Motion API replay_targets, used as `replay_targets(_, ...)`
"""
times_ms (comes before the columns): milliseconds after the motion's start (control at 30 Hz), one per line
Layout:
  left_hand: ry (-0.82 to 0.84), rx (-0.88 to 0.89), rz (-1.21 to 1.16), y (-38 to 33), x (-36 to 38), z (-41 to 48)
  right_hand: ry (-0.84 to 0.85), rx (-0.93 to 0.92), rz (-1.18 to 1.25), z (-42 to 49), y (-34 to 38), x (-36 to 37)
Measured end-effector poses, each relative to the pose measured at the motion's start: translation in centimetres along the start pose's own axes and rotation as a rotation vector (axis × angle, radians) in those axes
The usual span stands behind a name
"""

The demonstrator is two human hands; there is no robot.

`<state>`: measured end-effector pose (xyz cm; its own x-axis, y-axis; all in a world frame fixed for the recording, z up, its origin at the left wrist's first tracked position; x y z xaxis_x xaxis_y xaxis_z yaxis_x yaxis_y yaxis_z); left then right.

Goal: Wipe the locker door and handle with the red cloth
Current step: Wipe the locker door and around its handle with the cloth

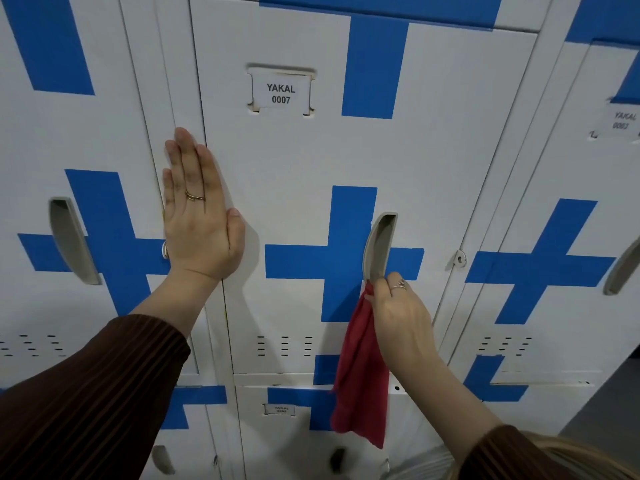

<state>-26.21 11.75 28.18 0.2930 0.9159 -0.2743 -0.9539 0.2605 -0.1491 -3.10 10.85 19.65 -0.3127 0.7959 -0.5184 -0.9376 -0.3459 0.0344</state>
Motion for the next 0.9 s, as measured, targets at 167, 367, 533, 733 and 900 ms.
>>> replay_targets(167, -0.001, 0.006, -0.006, 0.1, 0.0, 0.0, -0.009, 0.082, 0.129, -3.2, -2.4, 0.3)
replay_targets(367, -0.005, 0.006, 0.005, 0.0, 0.1, 0.0, -0.057, 0.108, 0.235, -1.5, -0.9, -1.3)
replay_targets(533, -0.006, 0.001, 0.001, 0.0, 0.0, 0.0, 0.13, 0.154, 0.155, 0.3, -0.5, 0.2)
replay_targets(733, -0.002, -0.002, 0.004, 0.0, 0.0, 0.0, 0.135, 0.042, -0.088, 0.9, 0.1, -0.1)
replay_targets(900, 0.003, -0.009, -0.002, 0.0, 0.0, 0.0, 0.131, 0.077, 0.026, 0.4, -0.6, 0.5)
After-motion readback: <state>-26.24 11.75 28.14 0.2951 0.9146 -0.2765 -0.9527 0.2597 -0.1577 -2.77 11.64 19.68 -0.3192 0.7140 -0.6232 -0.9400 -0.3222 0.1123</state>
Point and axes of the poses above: each hand's wrist, its own z-axis towards the middle knuckle, its own x-axis out of the palm, y = z × x, the point moved 6 cm from there along z, towards the middle knuckle, and after that the axes turned 4 degrees about -y, right-handed, at the moved point
